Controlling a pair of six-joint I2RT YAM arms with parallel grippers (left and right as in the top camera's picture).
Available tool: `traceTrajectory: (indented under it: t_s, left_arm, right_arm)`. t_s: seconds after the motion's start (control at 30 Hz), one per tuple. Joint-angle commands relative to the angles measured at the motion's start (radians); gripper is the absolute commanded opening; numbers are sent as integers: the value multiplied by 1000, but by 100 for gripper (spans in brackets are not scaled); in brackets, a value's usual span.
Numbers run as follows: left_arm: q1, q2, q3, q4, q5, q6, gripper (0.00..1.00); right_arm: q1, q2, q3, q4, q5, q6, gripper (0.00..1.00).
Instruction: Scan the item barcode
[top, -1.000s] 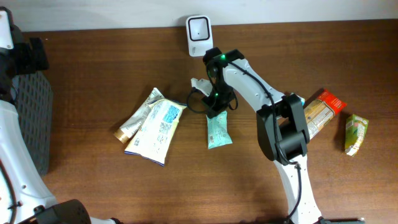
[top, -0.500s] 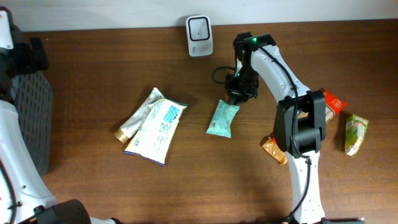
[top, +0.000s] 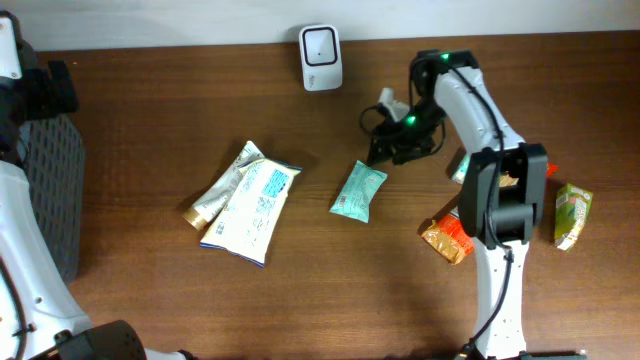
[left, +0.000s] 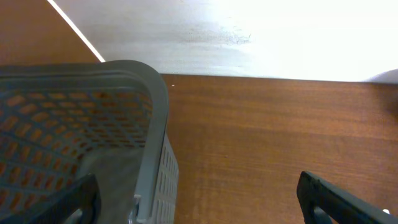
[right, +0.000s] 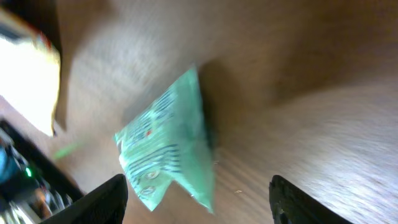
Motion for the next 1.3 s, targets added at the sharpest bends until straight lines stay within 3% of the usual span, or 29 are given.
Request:
traceTrajectory:
  t_s: [0.0, 0.07, 0.17, 0.2, 0.33, 0.4, 0.47, 0.53, 0.57, 0.63, 0.67, 0.77, 0.83, 0.93, 1.1, 1.13, 1.2, 1.23, 1.27]
  left_arm:
    - [-1, -15, 7, 1, 3, 16, 99]
    - [-1, -15, 7, 1, 3, 15, 99]
    - [-1, -15, 7, 1, 3, 15, 99]
    - [-1, -15, 7, 1, 3, 15, 99]
    - [-1, -15, 7, 1, 3, 15, 99]
    - [-1, -15, 7, 1, 3, 16, 99]
    - [-1, -15, 7, 1, 3, 15, 99]
    - [-1, -15, 7, 1, 3, 15, 99]
    - [-1, -15, 7, 1, 3, 15, 99]
    - [-1, -15, 7, 1, 3, 15, 99]
    - [-1, -15, 7, 1, 3, 15, 99]
    - [-1, -15, 7, 1, 3, 15, 99]
    - [-1, -15, 7, 1, 3, 15, 99]
    - [-1, -15, 7, 1, 3, 15, 99]
    - [-1, -15, 7, 1, 3, 16, 99]
    - [-1, -15, 7, 1, 3, 16, 99]
    - [-1, -15, 7, 1, 3, 15, 99]
    - [-1, -15, 7, 1, 3, 15, 99]
    - [-1, -15, 7, 1, 3, 15, 99]
  right_arm:
    - [70, -24, -111, 44, -8, -122, 71]
    - [73, -24, -182, 134, -9, -84, 61]
    - [54, -24, -188, 125, -8, -65, 8]
    - [41, -24, -188, 115, -14, -65, 4]
    - [-5, -30, -144, 67, -158, -30, 4]
    - [-37, -57, -94, 123, -174, 222, 4]
    - [-21, -86, -93, 215, 42, 622, 4]
    - [56, -98, -93, 232, 213, 780, 4]
    - [108, -98, -93, 225, 214, 768, 28]
    - [180, -98, -93, 183, 214, 695, 87]
    - [196, -98, -93, 149, 212, 658, 95]
    - [131, -100, -49, 61, 192, 525, 93]
    - [64, -100, -1, 8, 149, 455, 87]
    - [3, -93, -36, 8, 45, 427, 61]
    - [51, -90, -228, 244, -23, 482, 60]
    - [52, -90, -253, 281, -24, 485, 55]
    - [52, -90, -258, 285, -24, 484, 39]
    - [57, -90, -258, 285, -24, 484, 13]
    - [58, -90, -258, 280, -24, 483, 4]
